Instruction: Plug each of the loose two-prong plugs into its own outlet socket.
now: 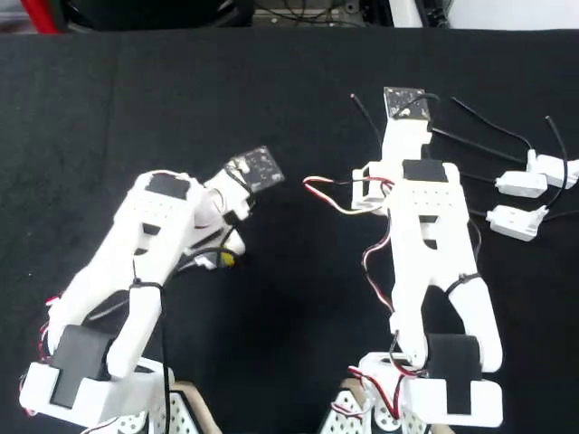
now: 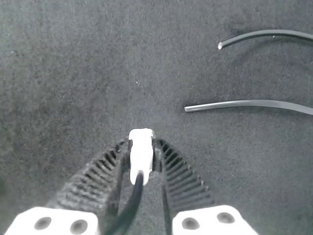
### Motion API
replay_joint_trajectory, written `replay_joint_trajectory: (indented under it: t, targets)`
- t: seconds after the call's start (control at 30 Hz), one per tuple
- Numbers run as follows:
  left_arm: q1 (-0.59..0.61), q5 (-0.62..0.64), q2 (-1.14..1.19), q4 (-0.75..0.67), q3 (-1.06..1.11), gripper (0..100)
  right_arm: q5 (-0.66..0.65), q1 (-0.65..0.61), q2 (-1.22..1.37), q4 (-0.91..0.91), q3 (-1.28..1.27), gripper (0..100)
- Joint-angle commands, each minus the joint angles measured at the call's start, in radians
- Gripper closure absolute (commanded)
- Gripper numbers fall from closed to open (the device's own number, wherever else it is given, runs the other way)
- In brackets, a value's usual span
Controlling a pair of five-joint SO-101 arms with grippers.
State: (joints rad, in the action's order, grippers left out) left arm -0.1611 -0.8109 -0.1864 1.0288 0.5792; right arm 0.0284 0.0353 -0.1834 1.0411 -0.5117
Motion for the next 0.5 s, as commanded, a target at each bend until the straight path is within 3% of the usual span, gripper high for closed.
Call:
replay_joint_trajectory:
  t: [0.0, 0.2, 0.37, 0.47]
  targets:
    - [-0.004, 0.005, -0.098, 0.077, -0.053, 69, 0.003, 0.006, -0.002, -0.005, 0.059, 98.7]
    - [-0.094, 0.143, -0.242, 0.120, 0.122, 71, 0.005, 0.011, 0.002, 0.002, 0.071, 98.7]
    - [-0.116, 0.143, -0.244, -0.192, 0.372, 72, 0.005, 0.006, 0.002, 0.000, 0.073, 98.7]
    - [-0.085, 0.133, -0.235, -0.210, 0.367, 72, 0.005, 0.008, 0.002, 0.000, 0.073, 98.7]
